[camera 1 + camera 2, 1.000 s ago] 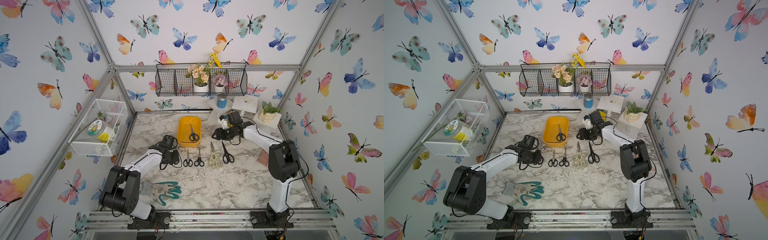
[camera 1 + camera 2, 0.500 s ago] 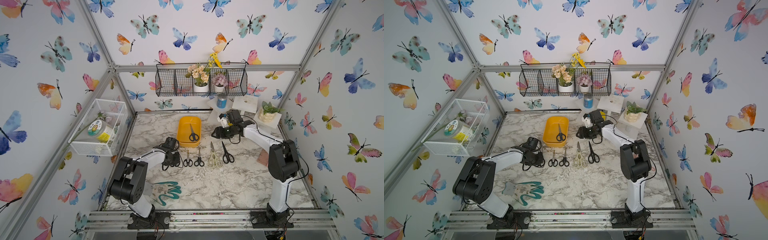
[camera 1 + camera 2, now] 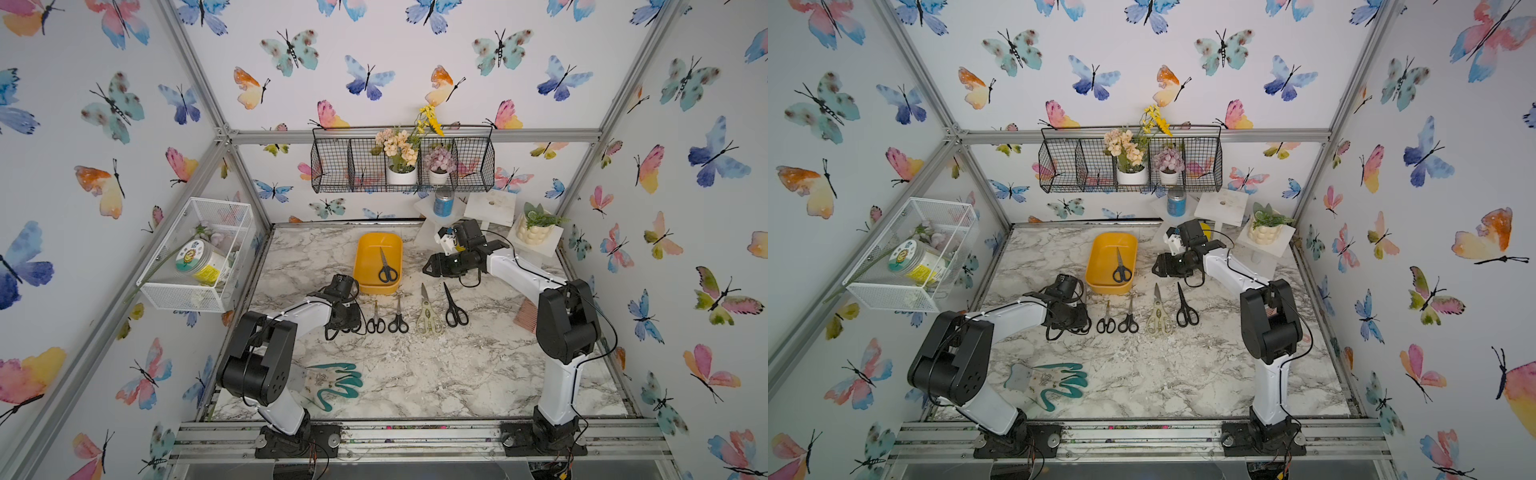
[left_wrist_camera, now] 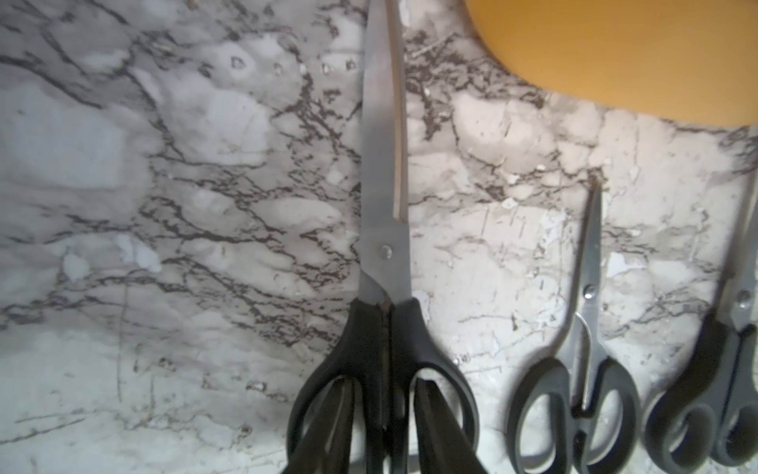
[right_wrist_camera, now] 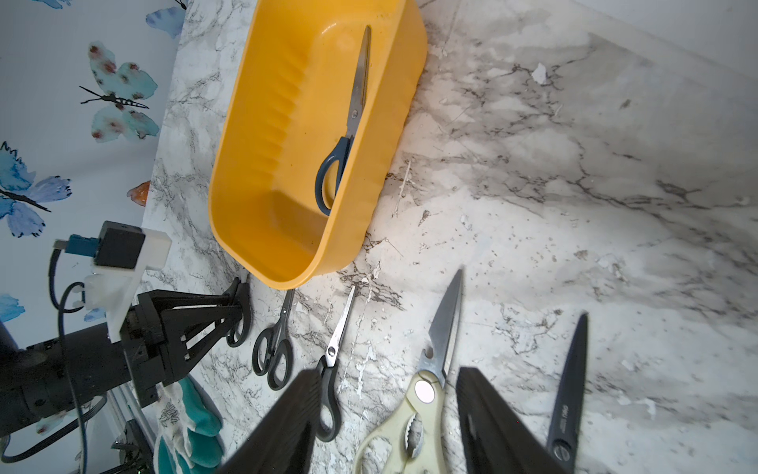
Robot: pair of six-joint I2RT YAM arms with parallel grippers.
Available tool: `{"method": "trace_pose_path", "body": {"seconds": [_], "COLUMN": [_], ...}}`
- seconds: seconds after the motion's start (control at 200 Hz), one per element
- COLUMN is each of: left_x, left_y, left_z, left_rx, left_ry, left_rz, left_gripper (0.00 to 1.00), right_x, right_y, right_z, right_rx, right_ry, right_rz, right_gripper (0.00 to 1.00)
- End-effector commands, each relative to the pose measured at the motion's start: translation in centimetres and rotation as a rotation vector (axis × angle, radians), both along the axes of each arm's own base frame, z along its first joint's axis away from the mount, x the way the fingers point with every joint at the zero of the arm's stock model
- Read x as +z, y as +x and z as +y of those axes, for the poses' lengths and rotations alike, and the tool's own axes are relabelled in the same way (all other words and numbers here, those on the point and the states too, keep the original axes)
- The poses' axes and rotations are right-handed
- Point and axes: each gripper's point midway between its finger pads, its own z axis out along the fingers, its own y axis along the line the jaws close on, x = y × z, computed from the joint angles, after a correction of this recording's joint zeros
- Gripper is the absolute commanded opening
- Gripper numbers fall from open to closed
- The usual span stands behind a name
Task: Take the scissors out of the storage box
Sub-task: Place the scissors at the center of the board.
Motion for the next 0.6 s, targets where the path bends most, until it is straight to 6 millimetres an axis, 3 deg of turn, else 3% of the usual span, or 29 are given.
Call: {"method": "trace_pose_path", "body": {"seconds": [0.0, 0.275, 0.415, 0.596], "left_x": [1.4, 7.6, 10.6, 12.2], "left_y": [0.1, 2.8, 4.4, 7.4], "left_z": [0.2, -0.3, -1.7, -4.0], "left_rx": [-0.005, 0.003, -0.021, -0.075], "left_ry": [0.005, -0.005, -0.029, -0.034], "left_rz": [-0.008, -0.122, -0.189, -0.225], "left_gripper": [0.34, 0.35, 0.36, 0.36], "right_x": [0.1, 0.0, 0.0, 0.0], "right_y": [-0.2, -0.4, -0.4, -0.4], "right_z": [0.3, 0.2, 0.1, 0.2], "right_rx": [0.019, 0.015, 0.012, 0.011], "right_ry": [0.001, 0.002, 0.004, 0.01], "right_rz": [0.003, 0.002, 0.0, 0.0], "right_gripper": [0.58, 0.58, 0.58, 0.58]}}
